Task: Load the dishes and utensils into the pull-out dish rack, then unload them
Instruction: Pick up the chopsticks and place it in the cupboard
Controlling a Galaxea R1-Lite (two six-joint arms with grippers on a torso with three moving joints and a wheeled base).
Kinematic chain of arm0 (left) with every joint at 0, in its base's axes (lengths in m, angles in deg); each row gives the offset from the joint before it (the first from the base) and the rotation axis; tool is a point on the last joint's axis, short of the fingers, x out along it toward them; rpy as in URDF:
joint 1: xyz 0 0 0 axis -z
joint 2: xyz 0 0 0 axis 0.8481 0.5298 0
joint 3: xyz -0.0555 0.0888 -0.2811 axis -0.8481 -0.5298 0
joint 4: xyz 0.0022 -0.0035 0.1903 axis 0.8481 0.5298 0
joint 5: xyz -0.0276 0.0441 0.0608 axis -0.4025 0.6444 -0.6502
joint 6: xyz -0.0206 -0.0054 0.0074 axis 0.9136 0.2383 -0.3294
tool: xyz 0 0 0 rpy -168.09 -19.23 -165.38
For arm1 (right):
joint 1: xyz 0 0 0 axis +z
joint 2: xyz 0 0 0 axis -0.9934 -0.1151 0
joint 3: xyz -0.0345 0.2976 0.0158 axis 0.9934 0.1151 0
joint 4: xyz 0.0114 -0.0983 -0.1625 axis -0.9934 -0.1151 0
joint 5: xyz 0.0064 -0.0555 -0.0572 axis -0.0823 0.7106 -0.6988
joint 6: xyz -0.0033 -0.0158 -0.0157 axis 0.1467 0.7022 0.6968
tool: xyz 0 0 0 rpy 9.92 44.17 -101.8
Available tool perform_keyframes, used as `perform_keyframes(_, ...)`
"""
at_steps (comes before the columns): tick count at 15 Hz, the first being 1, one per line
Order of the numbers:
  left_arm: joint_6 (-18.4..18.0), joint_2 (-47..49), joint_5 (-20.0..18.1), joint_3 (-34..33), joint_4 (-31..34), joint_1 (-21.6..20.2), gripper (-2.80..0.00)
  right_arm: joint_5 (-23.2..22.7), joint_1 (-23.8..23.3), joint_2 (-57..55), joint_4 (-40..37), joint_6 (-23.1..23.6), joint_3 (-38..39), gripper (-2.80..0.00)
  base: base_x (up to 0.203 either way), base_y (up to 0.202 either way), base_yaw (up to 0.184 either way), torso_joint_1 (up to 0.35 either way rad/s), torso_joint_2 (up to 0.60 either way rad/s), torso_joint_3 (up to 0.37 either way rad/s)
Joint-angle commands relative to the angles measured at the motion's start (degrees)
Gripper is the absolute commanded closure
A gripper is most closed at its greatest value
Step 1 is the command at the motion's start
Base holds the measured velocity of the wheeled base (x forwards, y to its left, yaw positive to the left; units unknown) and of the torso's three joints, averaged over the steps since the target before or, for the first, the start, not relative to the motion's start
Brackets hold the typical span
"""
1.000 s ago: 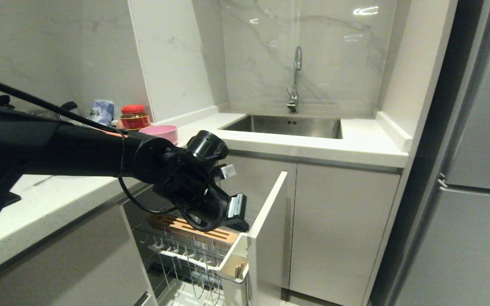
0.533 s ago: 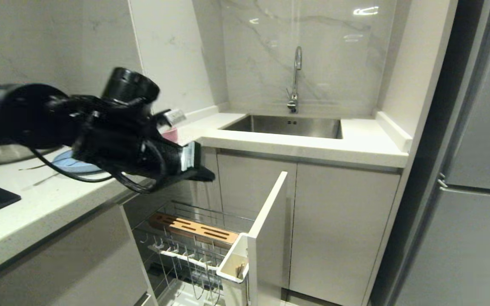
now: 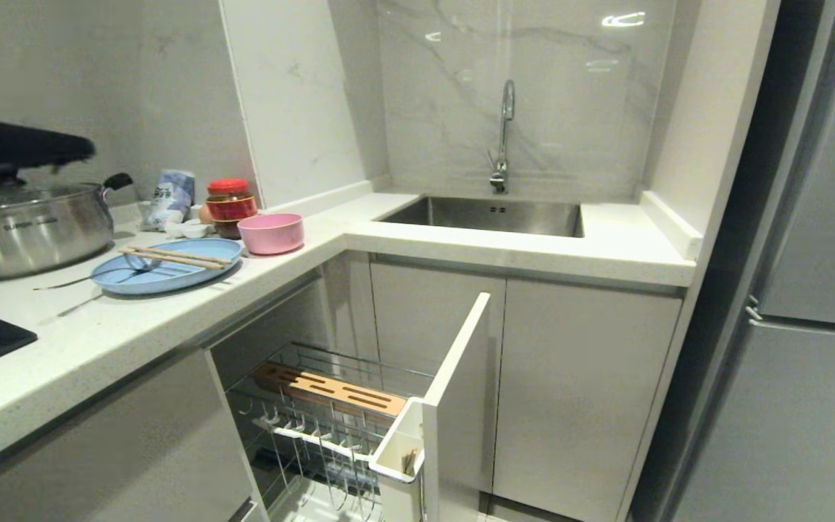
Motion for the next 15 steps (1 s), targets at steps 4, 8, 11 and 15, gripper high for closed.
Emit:
perform_keyframes(4, -8.49, -27.27, 0.42, -15.62, -3.93, -8.77, 0.00, -0.01, 0.01, 0.04, 0.06, 0.00, 1.49, 0.00, 0.000, 0.000, 0.000, 0.000, 0.00, 0.000)
perform_keyframes(8, -13.53, -46.25, 1.63, -42.88, -11.78, -12.07, 0.00, -0.01, 0.01, 0.04, 0.06, 0.00, 1.49, 0.00, 0.000, 0.000, 0.000, 0.000, 0.00, 0.000)
perform_keyframes(11, -11.93, -52.34, 3.26, -55.13, -20.30, -12.42, 0.00, -0.01, 0.01, 0.04, 0.06, 0.00, 1.49, 0.00, 0.000, 0.000, 0.000, 0.000, 0.00, 0.000)
perform_keyframes(15, -14.80, -58.01, 3.63, -57.11, -18.83, -7.76, 0.00, -0.01, 0.01, 0.04, 0.02, 0.00, 1.49, 0.00, 0.000, 0.000, 0.000, 0.000, 0.00, 0.000)
